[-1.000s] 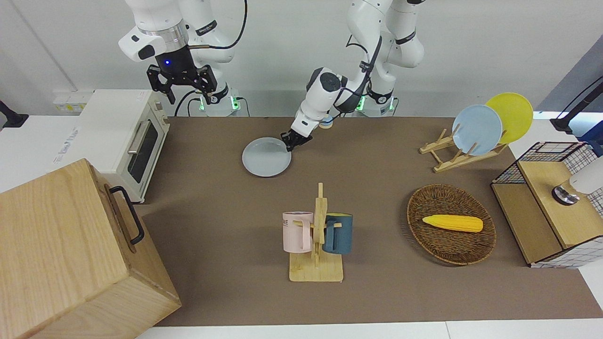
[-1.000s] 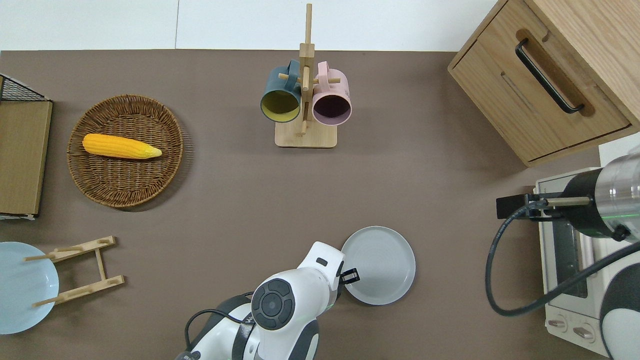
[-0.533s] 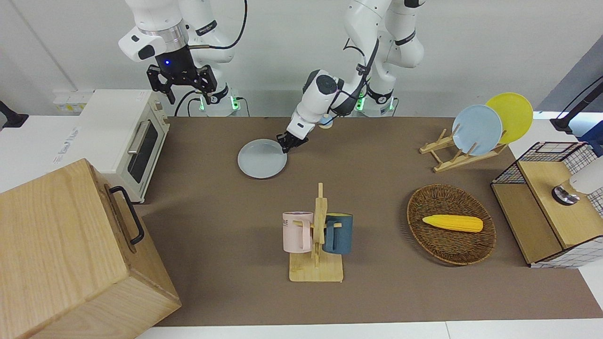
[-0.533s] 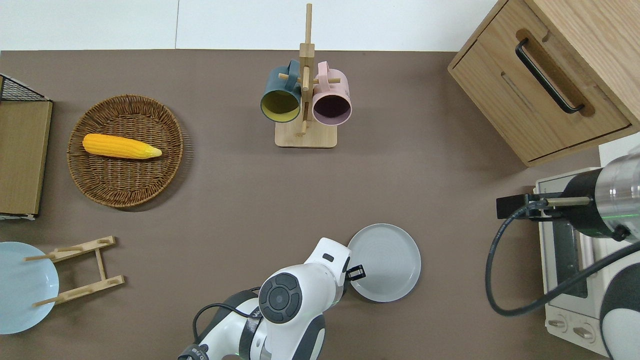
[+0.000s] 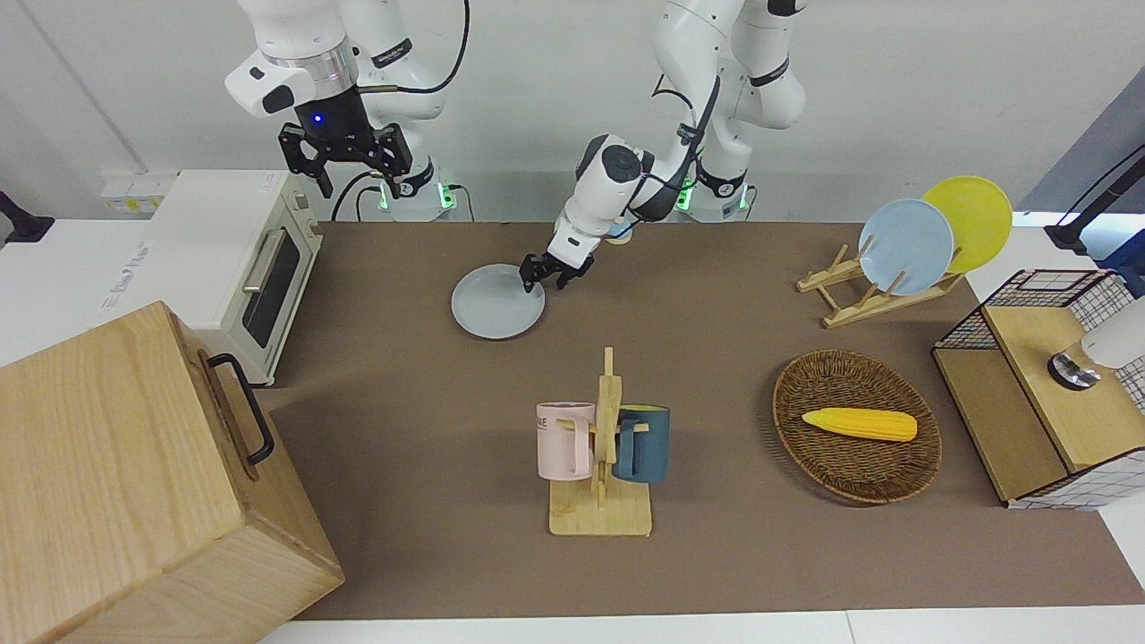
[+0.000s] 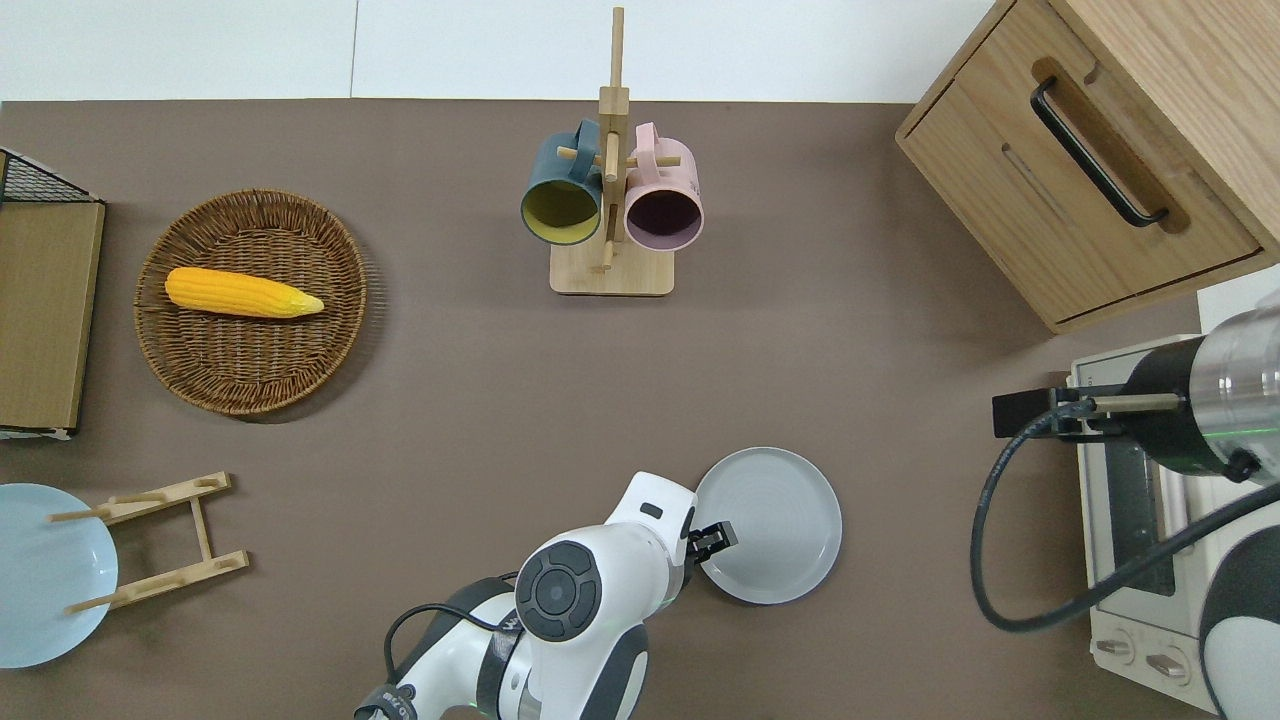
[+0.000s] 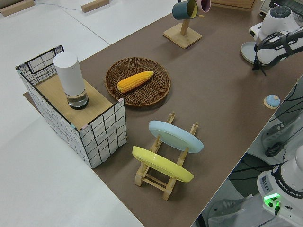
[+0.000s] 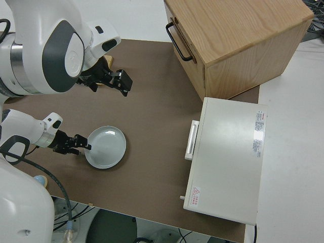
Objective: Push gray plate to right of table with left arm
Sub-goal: 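Release the gray plate and lift the left gripper away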
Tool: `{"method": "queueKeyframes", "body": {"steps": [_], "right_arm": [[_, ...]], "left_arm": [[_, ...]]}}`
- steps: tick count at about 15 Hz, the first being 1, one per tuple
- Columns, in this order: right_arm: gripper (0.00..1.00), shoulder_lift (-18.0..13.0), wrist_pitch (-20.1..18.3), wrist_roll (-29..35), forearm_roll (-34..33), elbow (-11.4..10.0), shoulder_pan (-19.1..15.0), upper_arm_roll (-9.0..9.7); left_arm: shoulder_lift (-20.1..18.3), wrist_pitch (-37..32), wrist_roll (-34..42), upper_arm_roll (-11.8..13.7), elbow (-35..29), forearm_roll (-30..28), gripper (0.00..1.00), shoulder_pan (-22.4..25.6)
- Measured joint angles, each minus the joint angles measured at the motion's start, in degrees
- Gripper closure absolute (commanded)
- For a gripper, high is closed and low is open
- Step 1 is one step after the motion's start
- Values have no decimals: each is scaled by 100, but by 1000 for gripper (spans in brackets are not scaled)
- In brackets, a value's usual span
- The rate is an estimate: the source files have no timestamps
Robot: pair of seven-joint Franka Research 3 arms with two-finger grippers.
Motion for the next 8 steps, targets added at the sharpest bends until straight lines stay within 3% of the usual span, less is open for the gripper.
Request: {"method": "queueKeyframes", "body": {"steps": [8], "right_arm": [[5, 0, 0, 0, 0, 0, 0, 0]], "left_arm": [[-50, -220, -3, 235, 33, 0, 13, 20]]}}
